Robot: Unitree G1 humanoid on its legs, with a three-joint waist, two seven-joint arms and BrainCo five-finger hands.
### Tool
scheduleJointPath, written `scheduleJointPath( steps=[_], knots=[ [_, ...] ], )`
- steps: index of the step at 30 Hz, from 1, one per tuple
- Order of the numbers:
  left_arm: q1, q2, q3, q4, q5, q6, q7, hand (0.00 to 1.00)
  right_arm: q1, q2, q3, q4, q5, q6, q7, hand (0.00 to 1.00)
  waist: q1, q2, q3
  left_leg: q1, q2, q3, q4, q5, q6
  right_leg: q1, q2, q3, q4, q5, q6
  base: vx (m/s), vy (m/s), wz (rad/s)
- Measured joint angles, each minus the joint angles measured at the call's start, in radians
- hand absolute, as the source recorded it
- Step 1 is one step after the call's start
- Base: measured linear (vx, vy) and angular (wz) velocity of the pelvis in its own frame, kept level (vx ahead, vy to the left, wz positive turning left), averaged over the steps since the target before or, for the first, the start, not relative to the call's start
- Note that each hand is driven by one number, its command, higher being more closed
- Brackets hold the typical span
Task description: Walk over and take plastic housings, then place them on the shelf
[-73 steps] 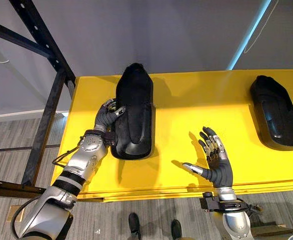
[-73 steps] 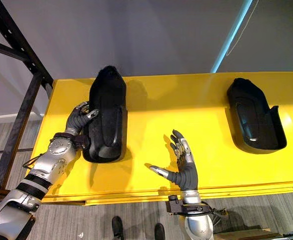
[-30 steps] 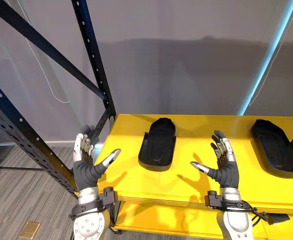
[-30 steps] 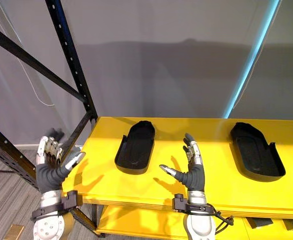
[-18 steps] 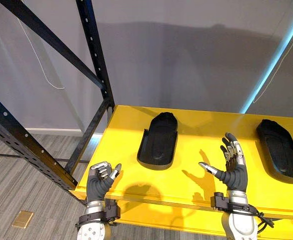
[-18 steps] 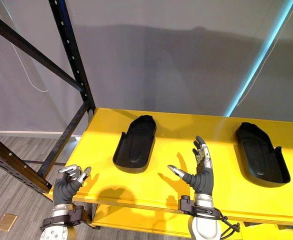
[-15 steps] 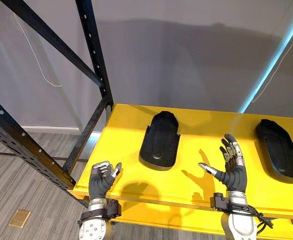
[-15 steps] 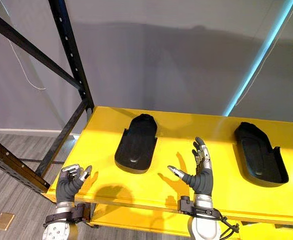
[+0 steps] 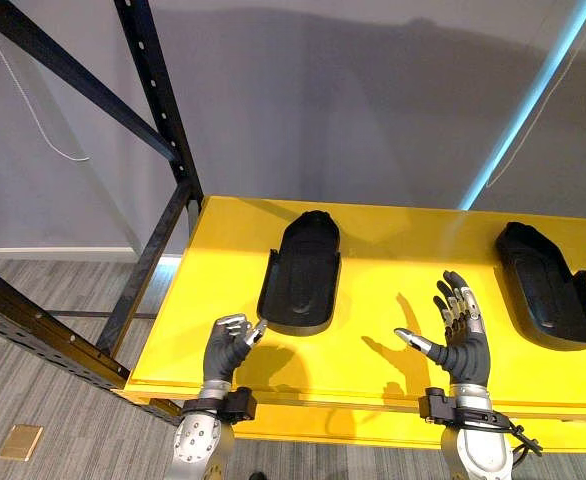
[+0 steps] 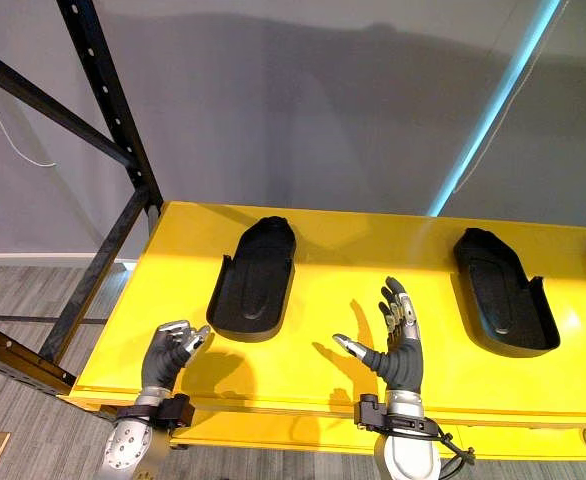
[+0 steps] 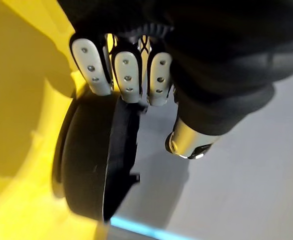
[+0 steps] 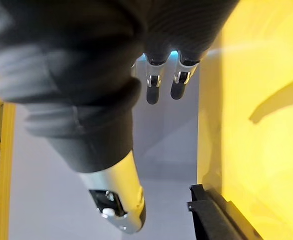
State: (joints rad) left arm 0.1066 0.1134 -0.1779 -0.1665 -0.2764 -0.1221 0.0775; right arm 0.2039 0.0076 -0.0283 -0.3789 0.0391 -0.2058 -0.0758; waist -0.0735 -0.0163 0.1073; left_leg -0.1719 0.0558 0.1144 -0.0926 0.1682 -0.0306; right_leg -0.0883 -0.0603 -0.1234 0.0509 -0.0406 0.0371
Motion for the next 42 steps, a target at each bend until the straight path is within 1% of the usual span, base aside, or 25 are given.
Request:
scheduleJointPath(
  steps=[2, 8, 13, 16, 20, 26, 27, 28, 29, 31, 32, 33, 34, 36, 37, 38, 39, 40, 42],
  knots=[
    [-0.01, 0.001, -0.018, 0.017, -0.018, 0.004, -0.004, 1.0, 0.003, 0.0, 0.001, 0.0, 0.005, 0.0, 0.003, 0.0, -0.008, 0.0, 0.0, 0.001, 0.0, 0.001, 0.0, 0.0, 0.0, 0.0, 0.0, 0.001, 0.0, 0.0, 0.0, -0.01, 0.0, -0.02],
    [-0.067, 0.016, -0.06, 0.087, -0.072, 0.02, -0.009, 1.0, 0.034, 0.0, 0.002, 0.002, 0.008, 0.0, 0.013, 0.0, -0.012, 0.001, 0.0, 0.005, 0.001, 0.006, 0.0, 0.0, 0.0, 0.001, 0.0, 0.004, 0.001, 0.002, 0.0, -0.02, -0.001, -0.01],
    [-0.106, 0.017, -0.085, 0.14, -0.074, 0.023, -0.018, 1.0, 0.041, 0.0, 0.002, 0.005, 0.016, 0.0, 0.018, 0.0, -0.016, 0.001, 0.001, 0.014, 0.003, 0.017, 0.0, -0.001, -0.001, 0.002, 0.001, 0.01, 0.001, 0.002, 0.001, -0.03, -0.003, -0.05],
    [-0.114, 0.016, -0.084, 0.148, -0.074, 0.023, -0.016, 1.0, 0.044, 0.0, 0.002, 0.005, 0.03, 0.0, 0.018, 0.0, -0.022, 0.001, 0.001, 0.017, 0.004, 0.02, 0.0, -0.003, -0.004, 0.001, 0.002, 0.017, 0.001, 0.002, 0.001, -0.04, -0.001, -0.05],
    [-0.127, 0.016, -0.084, 0.16, -0.074, 0.021, -0.014, 1.0, 0.055, 0.0, 0.001, 0.005, 0.03, 0.0, 0.018, 0.0, -0.023, 0.001, 0.001, 0.017, 0.005, 0.025, 0.0, -0.003, -0.004, 0.003, 0.003, 0.027, 0.001, 0.004, 0.002, -0.02, 0.001, -0.06],
    [-0.161, 0.014, -0.074, 0.191, -0.074, 0.018, 0.006, 1.0, 0.068, 0.001, 0.002, 0.005, 0.031, 0.001, 0.018, 0.0, -0.025, 0.003, 0.0, 0.019, 0.005, 0.023, 0.0, -0.001, -0.002, 0.006, 0.002, 0.027, 0.001, 0.005, 0.002, -0.01, 0.0, 0.0],
    [-0.158, 0.014, -0.074, 0.186, -0.074, 0.02, 0.007, 0.0, 0.067, 0.001, 0.002, 0.005, 0.031, 0.001, 0.018, 0.0, -0.025, 0.003, 0.0, 0.02, 0.004, 0.021, 0.0, -0.001, -0.001, 0.008, 0.002, 0.026, 0.001, 0.005, 0.002, -0.03, 0.0, 0.03],
    [-0.151, 0.014, -0.075, 0.176, -0.074, 0.021, 0.007, 0.0, 0.067, 0.001, 0.002, 0.005, 0.031, 0.001, 0.018, 0.0, -0.025, 0.003, 0.0, 0.021, 0.004, 0.019, 0.0, -0.001, -0.001, 0.009, 0.002, 0.025, 0.001, 0.005, 0.002, -0.02, -0.001, 0.04],
    [-0.12, 0.014, -0.078, 0.126, -0.076, 0.022, 0.004, 0.0, 0.065, 0.001, 0.001, 0.005, 0.03, 0.001, 0.018, 0.0, -0.025, 0.003, 0.0, 0.021, 0.004, 0.019, 0.0, -0.001, -0.001, 0.01, 0.002, 0.025, 0.001, 0.005, 0.002, -0.02, 0.0, 0.03],
    [-0.046, 0.014, -0.083, -0.021, -0.087, 0.022, 0.0, 0.0, 0.064, 0.001, -0.003, 0.005, 0.03, 0.001, 0.018, 0.0, -0.024, 0.004, 0.0, 0.024, 0.002, 0.016, 0.0, -0.001, -0.001, 0.015, 0.002, 0.023, 0.001, 0.005, 0.002, -0.01, 0.0, 0.05],
    [0.009, 0.012, -0.086, -0.136, -0.094, 0.02, -0.012, 0.0, 0.063, 0.001, -0.009, 0.005, 0.029, 0.001, 0.017, 0.0, -0.022, 0.005, 0.0, 0.029, 0.0, 0.012, 0.0, -0.001, -0.001, 0.021, 0.0, 0.02, 0.0, 0.005, 0.002, -0.01, -0.002, 0.12],
    [0.049, 0.011, -0.085, -0.244, -0.093, 0.01, -0.023, 0.0, 0.058, 0.001, -0.014, 0.004, 0.028, 0.0, 0.016, 0.0, -0.021, 0.009, -0.002, 0.029, -0.001, 0.001, 0.0, -0.001, -0.001, 0.024, 0.0, 0.011, 0.0, 0.004, 0.003, -0.02, -0.003, 0.17],
    [0.061, 0.011, -0.085, -0.29, -0.093, 0.0, -0.025, 0.0, 0.057, 0.0, -0.016, 0.004, 0.028, 0.0, 0.015, 0.0, -0.021, 0.013, -0.002, 0.029, -0.002, -0.005, 0.0, 0.0, -0.001, 0.029, -0.001, 0.002, -0.001, 0.004, 0.003, -0.02, -0.003, 0.24],
    [0.081, -0.001, -0.077, -0.414, -0.084, -0.064, -0.017, 0.0, 0.042, 0.0, -0.018, 0.005, 0.025, 0.0, 0.012, 0.0, -0.01, 0.025, -0.008, 0.042, -0.004, -0.014, 0.0, 0.001, 0.001, 0.047, -0.002, -0.006, -0.002, 0.003, 0.003, -0.03, 0.001, 0.16],
    [0.085, -0.007, -0.074, -0.433, -0.073, -0.083, -0.01, 0.0, 0.036, 0.0, -0.018, 0.005, 0.025, -0.001, 0.011, 0.0, -0.008, 0.027, -0.01, 0.048, -0.005, -0.016, 0.0, 0.001, 0.001, 0.054, -0.003, -0.008, -0.003, 0.003, 0.003, -0.05, 0.002, 0.13],
    [0.088, -0.019, -0.075, -0.459, -0.051, -0.116, 0.008, 0.0, 0.03, 0.0, -0.019, 0.005, 0.023, -0.006, 0.006, 0.0, -0.007, 0.033, -0.014, 0.057, -0.008, -0.026, 0.0, 0.0, 0.0, 0.065, -0.005, -0.022, -0.007, 0.003, 0.004, -0.05, 0.0, 0.19],
    [0.087, -0.024, -0.077, -0.47, -0.042, -0.13, 0.017, 0.0, 0.029, 0.0, -0.018, 0.005, 0.02, -0.009, 0.004, 0.0, -0.008, 0.034, -0.015, 0.061, -0.009, -0.032, 0.0, -0.003, -0.004, 0.073, -0.005, -0.025, -0.009, 0.002, 0.005, -0.07, 0.003, 0.2],
    [0.088, -0.036, -0.086, -0.495, -0.015, -0.16, 0.044, 0.0, 0.028, -0.001, -0.015, 0.005, -0.001, -0.011, -0.002, 0.0, -0.001, 0.035, -0.016, 0.072, -0.007, -0.031, 0.0, -0.005, -0.005, 0.082, -0.004, -0.025, -0.009, -0.006, 0.015, -0.06, 0.002, 0.07],
    [0.09, -0.047, -0.106, -0.502, 0.012, -0.201, 0.085, 0.0, 0.027, -0.001, -0.006, 0.007, -0.009, -0.014, -0.003, 0.0, 0.005, 0.034, -0.017, 0.089, -0.004, -0.017, 0.004, -0.011, 0.0, 0.088, -0.002, -0.006, -0.007, -0.011, 0.014, -0.06, 0.003, -0.23]
  ],
)
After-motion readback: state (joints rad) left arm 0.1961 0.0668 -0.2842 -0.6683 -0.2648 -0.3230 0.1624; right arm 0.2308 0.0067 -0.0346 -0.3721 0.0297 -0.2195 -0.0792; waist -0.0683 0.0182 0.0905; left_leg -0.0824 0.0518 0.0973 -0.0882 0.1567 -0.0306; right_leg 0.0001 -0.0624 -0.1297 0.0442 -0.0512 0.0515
